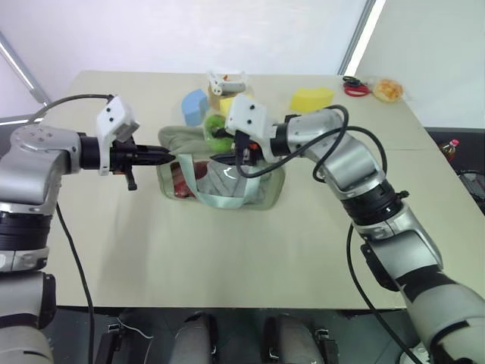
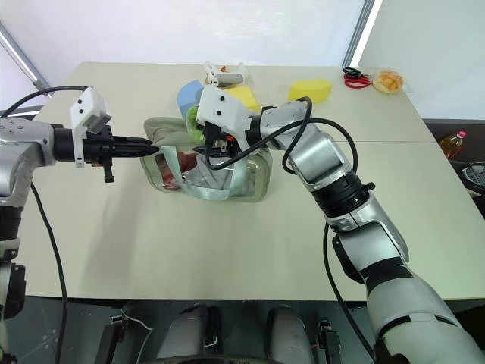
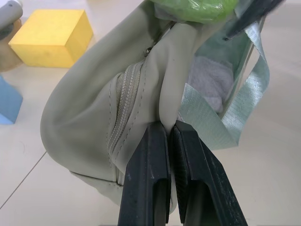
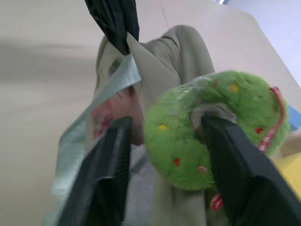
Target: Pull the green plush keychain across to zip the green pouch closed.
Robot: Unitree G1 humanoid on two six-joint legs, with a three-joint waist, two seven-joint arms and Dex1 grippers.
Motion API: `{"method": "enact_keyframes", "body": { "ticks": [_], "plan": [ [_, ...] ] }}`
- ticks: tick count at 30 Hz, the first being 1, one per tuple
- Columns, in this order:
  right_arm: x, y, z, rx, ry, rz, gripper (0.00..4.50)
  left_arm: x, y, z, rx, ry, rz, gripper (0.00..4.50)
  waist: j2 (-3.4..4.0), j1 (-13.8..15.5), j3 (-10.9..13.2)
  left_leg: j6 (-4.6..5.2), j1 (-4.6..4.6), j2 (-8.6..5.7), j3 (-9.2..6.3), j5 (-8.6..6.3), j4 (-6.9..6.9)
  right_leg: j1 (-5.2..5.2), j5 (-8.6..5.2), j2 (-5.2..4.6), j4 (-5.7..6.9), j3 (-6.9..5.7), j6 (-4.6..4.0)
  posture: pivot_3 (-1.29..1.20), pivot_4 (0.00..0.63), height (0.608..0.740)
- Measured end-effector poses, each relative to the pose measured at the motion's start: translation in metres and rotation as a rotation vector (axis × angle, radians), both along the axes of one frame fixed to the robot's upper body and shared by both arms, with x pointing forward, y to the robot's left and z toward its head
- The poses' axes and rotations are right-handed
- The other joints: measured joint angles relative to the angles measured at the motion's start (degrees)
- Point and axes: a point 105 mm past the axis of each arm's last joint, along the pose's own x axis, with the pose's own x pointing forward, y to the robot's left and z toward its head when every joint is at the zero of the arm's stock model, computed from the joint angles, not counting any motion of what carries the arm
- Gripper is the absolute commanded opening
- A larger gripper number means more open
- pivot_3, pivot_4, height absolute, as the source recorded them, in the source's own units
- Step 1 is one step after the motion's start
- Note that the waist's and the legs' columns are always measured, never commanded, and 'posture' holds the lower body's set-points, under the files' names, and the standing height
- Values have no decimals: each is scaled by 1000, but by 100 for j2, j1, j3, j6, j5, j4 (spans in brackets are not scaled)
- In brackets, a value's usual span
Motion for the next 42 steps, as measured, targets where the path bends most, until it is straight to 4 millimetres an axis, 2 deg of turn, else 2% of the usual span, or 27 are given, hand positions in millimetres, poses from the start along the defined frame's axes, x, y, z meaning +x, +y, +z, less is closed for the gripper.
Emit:
{"method": "enact_keyframes", "body": {
  "ticks": [1, 2, 7, 9, 12, 14, 17, 19, 23, 25, 27, 30, 33, 38, 39, 40, 42],
  "plan": [
    [1, -1, 0, 0, -4, -2, 272, 0, 0, 0, -2, 0, -1, 0, 0, 0, 0, 0, 0, 0, 0, 0, 0, 0, 0, 0, 0, 0, 0, 0, 150, 740],
    [1, -3, 1, 1, -4, -3, 69, 0, -1, 0, -4, -1, -2, 0, 0, 2, 0, 0, 0, 0, 0, 0, 0, 0, 0, 0, 0, 0, 0, 0, 150, 740],
    [3, -22, 15, 37, 18, -66, 69, 1, -2, 0, -6, -3, -3, 0, 1, 24, 1, 0, -1, 0, -1, 0, 0, 1, 0, 0, 0, 0, 0, 0, 150, 740],
    [-1, -44, 29, 79, 31, -120, 69, 1, -2, 0, -6, -4, -4, 0, 0, 54, 1, 0, -2, 0, -2, 0, 0, 2, 0, -1, -1, -1, 0, 0, 150, 740],
    [-2, -91, 52, 127, 32, -274, 69, 0, 1, -2, -6, -8, 2, 0, 0, 110, 1, 0, 0, 0, -1, 0, 0, 1, 0, -1, -7, 0, 0, 0, 150, 740],
    [-3, -116, 58, 135, 16, -371, 69, 0, 5, -3, -7, -11, 15, 0, 1, 112, 0, 0, 4, 0, 1, 0, 0, 2, 0, -1, -11, 1, 0, 0, 150, 740],
    [-6, -147, 48, 79, -10, -504, 69, 0, 7, -4, -11, -18, 35, 0, 2, 106, -1, 1, 6, 0, 2, -1, -2, 2, 0, -1, -12, 1, 0, 0, 150, 740],
    [-6, -166, 28, 6, -7, -591, 69, -2, 8, -5, -14, -23, 41, 0, 3, 98, -1, 2, 5, -1, 5, -1, -2, 1, 0, -3, -13, 4, 0, 0, 150, 740],
    [-10, -173, -10, -46, 27, -665, 69, -5, 7, -9, -22, -18, 46, 0, 6, 104, -3, 1, 10, 0, 4, -1, -2, 4, 0, -3, -11, 3, 0, 0, 150, 740],
    [-11, -167, -35, -12, 95, -693, 0, -5, 6, -9, -25, -15, 52, 717, 7, 103, -4, 1, 11, -1, 5, -1, 2, 6, 0, -3, -11, 3, 0, 0, 150, 740],
    [-15, -149, -64, 57, 186, -689, 0, -5, 8, -16, -27, 10, 74, 1363, 2, 102, -12, 1, 13, 0, 3, -1, -2, 8, 0, -1, -12, 2, 0, 0, 150, 740],
    [-26, -117, -109, 72, 313, -645, 0, -5, 6, -20, -31, 30, 76, 2850, 3, 90, -11, 1, 7, -1, 5, -1, -3, 1, 0, -1, -12, 3, 0, 0, 150, 740],
    [-26, -108, -120, 62, 305, -633, 0, -5, 5, -22, -29, 44, 73, 4390, 1, 73, -13, 1, 12, -1, 2, -1, -1, 7, 0, 0, -12, 3, 0, 0, 150, 740],
    [-14, -118, -122, 44, 258, -646, 0, -5, 5, -24, -27, 44, 86, 4465, 0, 13, -13, 1, 13, 0, 0, -1, -5, 9, 0, 1, -12, 3, 0, 0, 150, 740],
    [-12, -123, -118, 42, 253, -651, 728, -5, 5, -24, -30, 45, 86, 4500, 1, 13, -13, 1, 11, 0, 0, -1, -4, 9, -1, 0, -13, 3, 0, 0, 150, 740],
    [-12, -131, -113, 36, 250, -657, 1003, -6, 4, -24, -33, 49, 84, 4500, 1, 19, -12, 1, 10, 0, -1, -1, -4, 8, 0, 0, -13, 3, 0, 0, 150, 740],
    [-11, -149, -99, 42, 246, -674, 1975, -6, 5, -24, -46, 54, 89, 4500, 2, 19, -11, 1, 8, 0, -2, -1, -5, 6, 0, 0, -13, 3, 0, 0, 150, 740]
  ]
}}
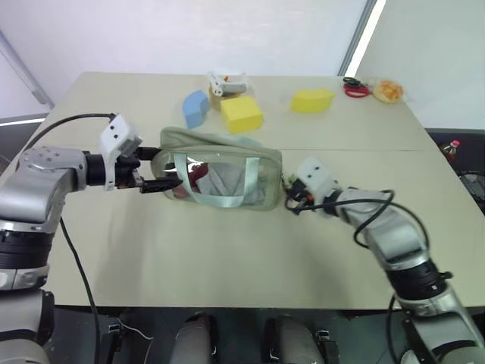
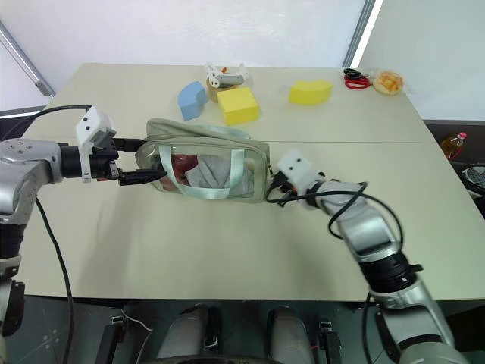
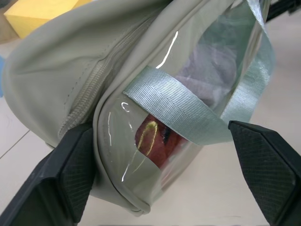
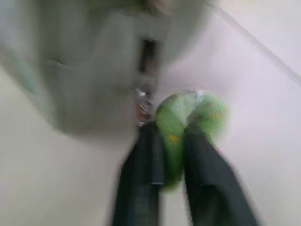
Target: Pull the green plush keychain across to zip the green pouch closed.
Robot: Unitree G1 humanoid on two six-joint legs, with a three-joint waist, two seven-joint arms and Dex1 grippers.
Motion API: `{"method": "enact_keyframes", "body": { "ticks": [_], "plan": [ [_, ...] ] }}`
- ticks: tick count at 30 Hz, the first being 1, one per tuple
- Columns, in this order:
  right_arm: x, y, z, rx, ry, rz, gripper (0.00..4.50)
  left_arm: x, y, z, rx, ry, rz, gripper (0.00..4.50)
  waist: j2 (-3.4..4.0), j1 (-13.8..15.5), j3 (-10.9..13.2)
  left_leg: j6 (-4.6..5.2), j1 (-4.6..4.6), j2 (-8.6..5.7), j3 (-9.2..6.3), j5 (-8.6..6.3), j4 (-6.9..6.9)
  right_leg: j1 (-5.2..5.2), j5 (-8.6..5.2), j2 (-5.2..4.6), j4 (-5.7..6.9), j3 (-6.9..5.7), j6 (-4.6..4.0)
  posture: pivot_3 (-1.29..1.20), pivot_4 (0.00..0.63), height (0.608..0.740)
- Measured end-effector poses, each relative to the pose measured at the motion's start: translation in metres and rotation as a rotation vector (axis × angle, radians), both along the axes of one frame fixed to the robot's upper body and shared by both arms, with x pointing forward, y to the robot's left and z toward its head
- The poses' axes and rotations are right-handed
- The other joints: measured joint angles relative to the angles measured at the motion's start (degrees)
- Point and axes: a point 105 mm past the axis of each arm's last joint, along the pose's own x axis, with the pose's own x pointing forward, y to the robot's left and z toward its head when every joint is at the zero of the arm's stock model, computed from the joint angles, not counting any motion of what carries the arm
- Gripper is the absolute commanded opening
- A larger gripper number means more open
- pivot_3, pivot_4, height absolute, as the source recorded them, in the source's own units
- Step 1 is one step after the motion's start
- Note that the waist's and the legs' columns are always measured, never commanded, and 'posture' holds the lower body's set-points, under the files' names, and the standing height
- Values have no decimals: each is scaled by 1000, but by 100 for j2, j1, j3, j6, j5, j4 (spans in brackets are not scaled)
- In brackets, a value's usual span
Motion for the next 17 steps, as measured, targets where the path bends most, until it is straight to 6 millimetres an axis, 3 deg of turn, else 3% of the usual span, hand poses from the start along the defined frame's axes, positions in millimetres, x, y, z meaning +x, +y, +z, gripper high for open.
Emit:
{"method": "enact_keyframes", "body": {
  "ticks": [4, 7, 10, 14, 17],
  "plan": [
    [-15, -39, 35, -14, 25, -13, 3946, -2, 12, 5, -1, 18, 36, 4500, 0, -18, 5, 0, -1, 2, 0, 0, -3, -5, 0, 1, 0, 0, 0, 0, 150, 740],
    [-37, -43, 77, 77, 64, 53, 3946, -8, 35, 16, 14, 69, 90, 4500, 5, -87, 11, 0, 2, 9, 0, 0, -13, -18, 0, 7, 2, 10, -1, 0, 150, 740],
    [-57, -29, 112, 142, 61, 163, 3946, -18, 51, 33, 21, 84, 107, 4500, 7, -74, 12, 0, 4, 11, -1, 0, -18, -17, -1, 8, 0, 10, -3, 0, 150, 740],
    [-83, 1, 116, 166, 141, 325, 3946, -35, 59, 48, 48, 126, 70, 4500, 4, -17, 13, 5, -3, 5, -1, -4, -11, -17, -1, -4, -3, 10, -3, 0, 150, 740],
    [-91, 11, 111, 169, 168, 364, 3946, -35, 66, 53, 47, 103, 90, 4500, 2, 21, 13, 8, -5, 2, 0, -6, -6, -16, -1, -6, -2, 9, -3, 0, 150, 740]
  ]
}}
